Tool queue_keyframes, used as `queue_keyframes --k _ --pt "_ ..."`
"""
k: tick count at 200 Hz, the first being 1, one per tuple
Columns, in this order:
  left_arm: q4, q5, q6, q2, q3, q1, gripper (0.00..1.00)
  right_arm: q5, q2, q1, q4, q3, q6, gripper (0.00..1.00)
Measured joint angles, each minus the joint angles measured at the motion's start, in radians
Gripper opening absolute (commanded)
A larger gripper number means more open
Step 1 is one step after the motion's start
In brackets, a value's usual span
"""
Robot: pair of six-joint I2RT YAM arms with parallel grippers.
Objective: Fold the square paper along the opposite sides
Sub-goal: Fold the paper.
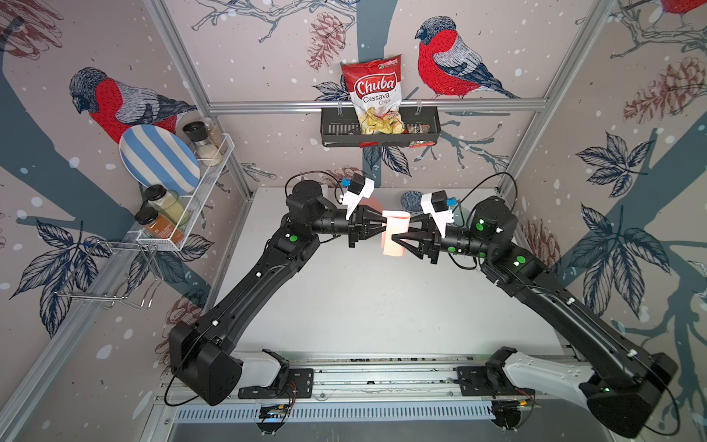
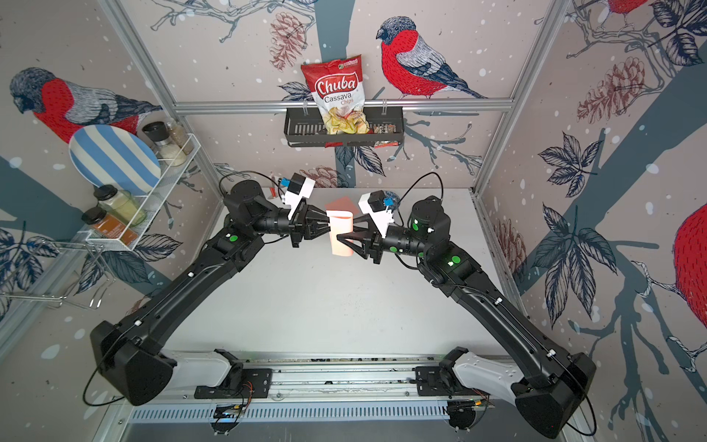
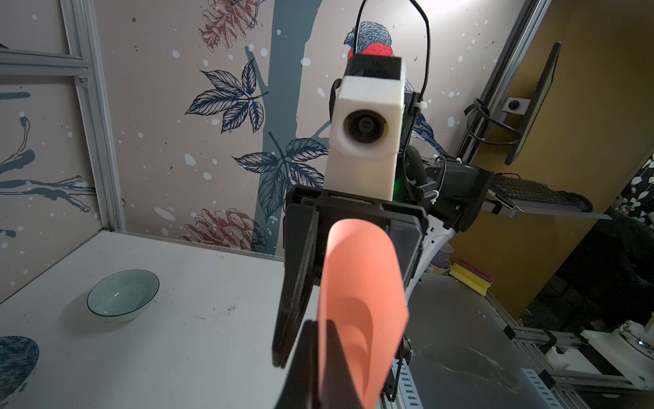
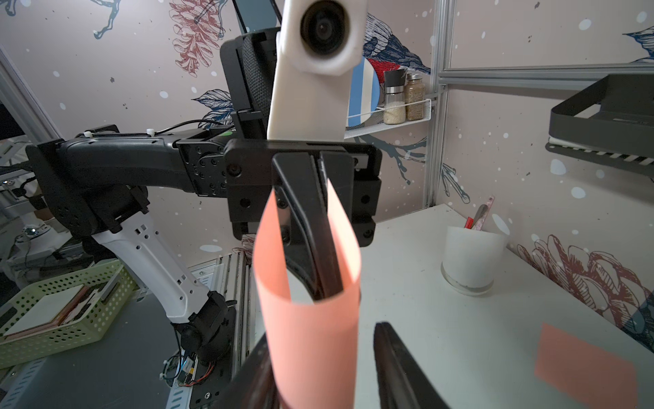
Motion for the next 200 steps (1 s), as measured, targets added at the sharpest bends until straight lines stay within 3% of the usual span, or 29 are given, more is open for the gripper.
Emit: queue_keyframes --k 200 --pt "0.009 0.000 -0.006 0.000 -0.009 0.000 0.00 0.000 0.011 0.013 0.014 -0.005 0.001 0.40"
